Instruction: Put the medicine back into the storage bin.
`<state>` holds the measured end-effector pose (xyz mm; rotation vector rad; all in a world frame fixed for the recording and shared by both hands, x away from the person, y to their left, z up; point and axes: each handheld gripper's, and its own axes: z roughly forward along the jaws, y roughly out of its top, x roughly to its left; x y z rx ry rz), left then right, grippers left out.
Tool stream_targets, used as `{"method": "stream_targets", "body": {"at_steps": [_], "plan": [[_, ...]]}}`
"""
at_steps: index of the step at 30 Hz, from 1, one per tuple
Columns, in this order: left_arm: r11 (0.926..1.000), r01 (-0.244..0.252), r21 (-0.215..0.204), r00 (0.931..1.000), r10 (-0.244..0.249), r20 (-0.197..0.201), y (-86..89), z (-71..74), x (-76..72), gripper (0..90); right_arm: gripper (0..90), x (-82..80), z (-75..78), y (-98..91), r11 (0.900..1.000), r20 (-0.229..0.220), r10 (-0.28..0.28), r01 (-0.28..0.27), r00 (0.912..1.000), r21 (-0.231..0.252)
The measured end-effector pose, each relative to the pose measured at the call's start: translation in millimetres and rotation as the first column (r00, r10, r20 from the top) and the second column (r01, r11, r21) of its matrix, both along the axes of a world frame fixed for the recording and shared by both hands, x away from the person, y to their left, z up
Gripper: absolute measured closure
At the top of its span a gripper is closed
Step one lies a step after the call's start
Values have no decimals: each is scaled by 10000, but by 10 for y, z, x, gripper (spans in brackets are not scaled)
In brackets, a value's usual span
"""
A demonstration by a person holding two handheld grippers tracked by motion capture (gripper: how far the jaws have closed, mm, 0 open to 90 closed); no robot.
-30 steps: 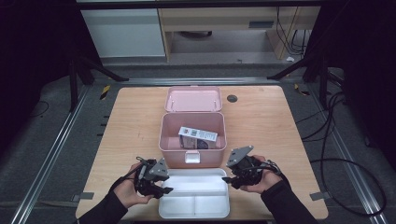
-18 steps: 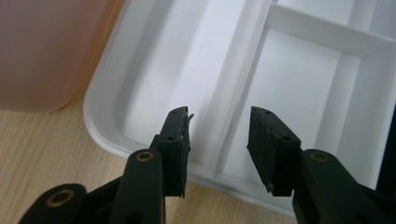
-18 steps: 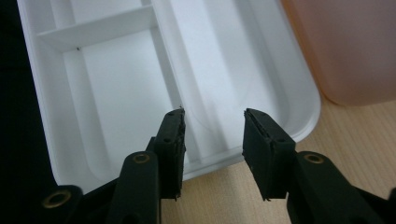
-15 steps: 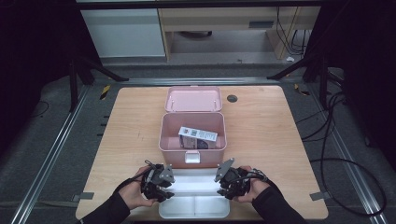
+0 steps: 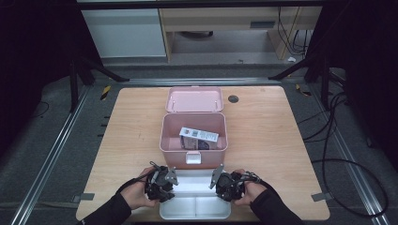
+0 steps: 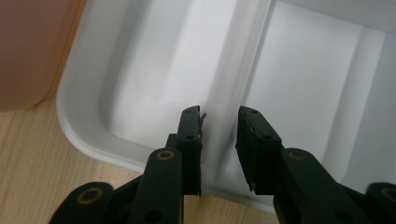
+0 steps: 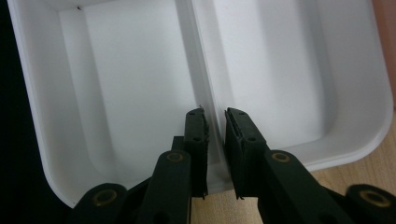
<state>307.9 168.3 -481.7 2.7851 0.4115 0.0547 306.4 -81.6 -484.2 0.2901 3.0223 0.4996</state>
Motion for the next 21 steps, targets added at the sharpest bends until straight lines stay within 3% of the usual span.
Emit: {"method": "stream_targets", "body": {"at_steps": [13,21], "plan": [[9988,463,167,9986,-459,-254,-19,-8,35,822,842,51,-21,18,9999,-319,-37,32,9995,-153],[9977,673,-107,9968,-677,-434,8,73,28,839,848,43,66,10,10000,-411,16,-19,9992,-88]]}}
